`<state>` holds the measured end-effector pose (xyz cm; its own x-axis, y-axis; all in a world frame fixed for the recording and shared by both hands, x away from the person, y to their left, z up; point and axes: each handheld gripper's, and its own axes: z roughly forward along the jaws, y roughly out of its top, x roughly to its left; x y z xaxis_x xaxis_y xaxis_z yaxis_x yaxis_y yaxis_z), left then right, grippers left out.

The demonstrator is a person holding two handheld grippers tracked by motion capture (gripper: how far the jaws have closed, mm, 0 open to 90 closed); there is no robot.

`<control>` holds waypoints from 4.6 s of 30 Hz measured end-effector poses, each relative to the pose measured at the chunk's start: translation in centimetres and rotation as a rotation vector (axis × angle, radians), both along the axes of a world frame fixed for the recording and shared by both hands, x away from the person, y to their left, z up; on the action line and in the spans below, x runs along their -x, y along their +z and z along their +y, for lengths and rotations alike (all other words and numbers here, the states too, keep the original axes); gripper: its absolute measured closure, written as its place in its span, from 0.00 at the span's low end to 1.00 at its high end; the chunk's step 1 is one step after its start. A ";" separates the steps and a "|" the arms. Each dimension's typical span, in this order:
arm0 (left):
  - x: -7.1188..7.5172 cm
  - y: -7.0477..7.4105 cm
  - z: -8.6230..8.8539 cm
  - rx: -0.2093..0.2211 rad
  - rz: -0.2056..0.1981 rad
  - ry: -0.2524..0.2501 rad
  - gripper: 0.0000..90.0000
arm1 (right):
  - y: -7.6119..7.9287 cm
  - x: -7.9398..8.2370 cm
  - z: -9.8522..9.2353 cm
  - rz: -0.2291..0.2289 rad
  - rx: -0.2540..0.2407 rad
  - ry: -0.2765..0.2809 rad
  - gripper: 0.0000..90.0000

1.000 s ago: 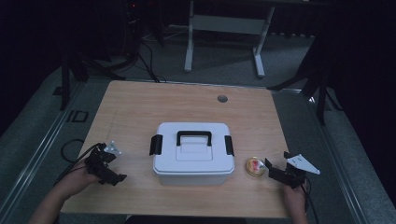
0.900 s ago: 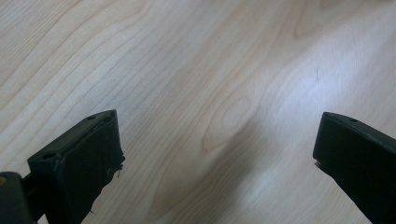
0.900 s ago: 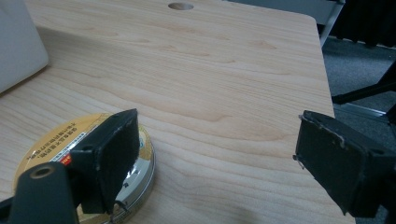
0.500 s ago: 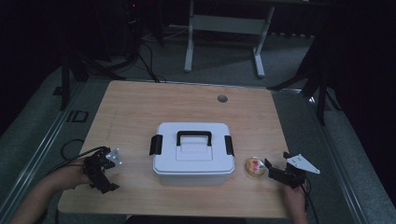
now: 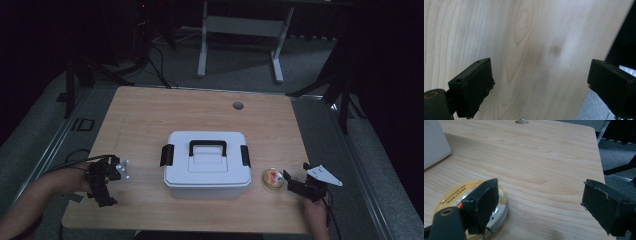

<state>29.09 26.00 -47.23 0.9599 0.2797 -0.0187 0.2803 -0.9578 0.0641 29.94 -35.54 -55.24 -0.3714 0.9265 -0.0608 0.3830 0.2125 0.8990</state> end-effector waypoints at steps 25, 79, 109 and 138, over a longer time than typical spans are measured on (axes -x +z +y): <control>-1.5 7.4 -1.6 -0.016 -0.004 -0.104 0.06 | 0.0 0.0 0.0 0.001 0.003 0.001 0.15; -4.9 12.1 -8.7 0.187 -0.078 -0.091 0.07 | 0.0 -0.1 0.0 0.004 0.001 0.016 0.15; -8.7 11.8 -18.2 0.140 -0.064 -0.158 0.23 | 0.0 0.0 -0.1 0.004 -0.007 0.022 0.15; -9.5 10.2 -21.0 0.030 0.020 -0.163 0.87 | 0.0 0.0 -0.1 0.007 -0.007 0.028 0.15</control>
